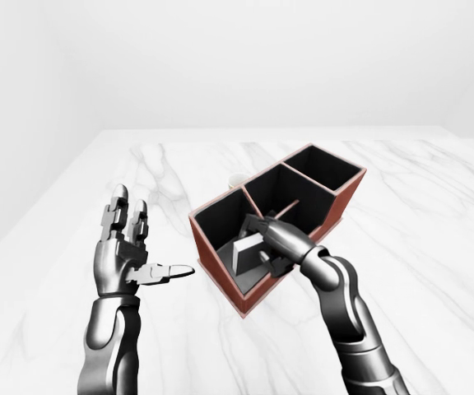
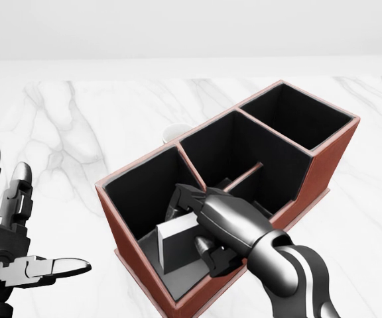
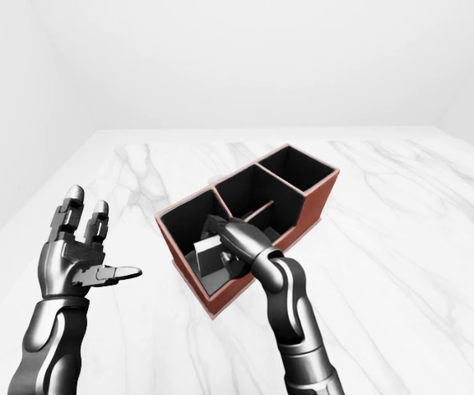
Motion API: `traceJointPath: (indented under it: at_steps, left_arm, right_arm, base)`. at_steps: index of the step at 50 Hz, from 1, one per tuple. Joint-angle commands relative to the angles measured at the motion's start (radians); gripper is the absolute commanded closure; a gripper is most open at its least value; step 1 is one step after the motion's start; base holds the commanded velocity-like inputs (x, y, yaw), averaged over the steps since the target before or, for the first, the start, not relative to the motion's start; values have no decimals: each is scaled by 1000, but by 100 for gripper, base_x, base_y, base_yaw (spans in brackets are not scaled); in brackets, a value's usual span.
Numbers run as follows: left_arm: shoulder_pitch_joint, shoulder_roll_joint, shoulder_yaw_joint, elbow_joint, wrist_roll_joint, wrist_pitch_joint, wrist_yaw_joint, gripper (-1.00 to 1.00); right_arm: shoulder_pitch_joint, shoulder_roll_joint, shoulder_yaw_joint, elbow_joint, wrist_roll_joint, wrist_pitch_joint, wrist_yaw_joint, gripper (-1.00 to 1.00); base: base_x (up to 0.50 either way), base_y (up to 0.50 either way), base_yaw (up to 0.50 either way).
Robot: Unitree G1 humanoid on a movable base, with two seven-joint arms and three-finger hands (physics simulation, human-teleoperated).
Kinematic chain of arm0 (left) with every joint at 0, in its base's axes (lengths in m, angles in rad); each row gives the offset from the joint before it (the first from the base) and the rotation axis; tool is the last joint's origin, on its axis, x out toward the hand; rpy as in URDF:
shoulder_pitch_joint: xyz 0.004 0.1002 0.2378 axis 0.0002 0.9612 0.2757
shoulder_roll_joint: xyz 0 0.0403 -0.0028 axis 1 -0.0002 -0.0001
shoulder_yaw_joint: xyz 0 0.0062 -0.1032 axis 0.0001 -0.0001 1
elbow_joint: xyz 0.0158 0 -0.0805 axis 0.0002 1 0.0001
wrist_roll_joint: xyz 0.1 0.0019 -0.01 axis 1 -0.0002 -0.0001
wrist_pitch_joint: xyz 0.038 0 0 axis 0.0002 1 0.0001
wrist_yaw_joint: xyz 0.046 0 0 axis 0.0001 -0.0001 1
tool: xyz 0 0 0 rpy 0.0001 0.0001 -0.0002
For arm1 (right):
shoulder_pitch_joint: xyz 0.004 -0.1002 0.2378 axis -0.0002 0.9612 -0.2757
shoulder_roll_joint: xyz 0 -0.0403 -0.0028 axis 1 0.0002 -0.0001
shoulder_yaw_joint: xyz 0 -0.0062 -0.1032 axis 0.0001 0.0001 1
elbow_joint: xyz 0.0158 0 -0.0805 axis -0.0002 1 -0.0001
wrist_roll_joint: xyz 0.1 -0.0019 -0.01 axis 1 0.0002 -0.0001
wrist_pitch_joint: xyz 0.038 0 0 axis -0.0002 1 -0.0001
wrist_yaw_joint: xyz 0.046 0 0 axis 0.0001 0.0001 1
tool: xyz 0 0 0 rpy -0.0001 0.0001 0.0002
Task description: Pick up the book and place it in the left compartment of the caddy.
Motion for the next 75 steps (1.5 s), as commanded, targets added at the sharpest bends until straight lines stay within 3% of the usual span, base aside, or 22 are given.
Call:
traceJointPath:
  at_steps: [1, 23, 54, 75]
  left_arm:
    - [0, 0, -2, 2, 3, 0, -2, -100]
    - [0, 0, -4, 6, 2, 0, -4, -100]
    - [11, -4, -14, -10, 14, 0, -11, -100]
    - [6, -3, -12, 1, 14, 0, -12, -100]
  right_arm:
    - [-10, 11, 2, 22, 55, 0, 0, 100]
    - [-36, 28, 3, 63, -9, 0, 0, 100]
    - [-56, 29, -14, 144, 45, 0, 0, 100]
    - [-73, 48, 0, 158, 16, 0, -87, 100]
  base:
    - [0, 0, 0]
    - [0, 0, 0]
    - [0, 0, 0]
    - [0, 0, 0]
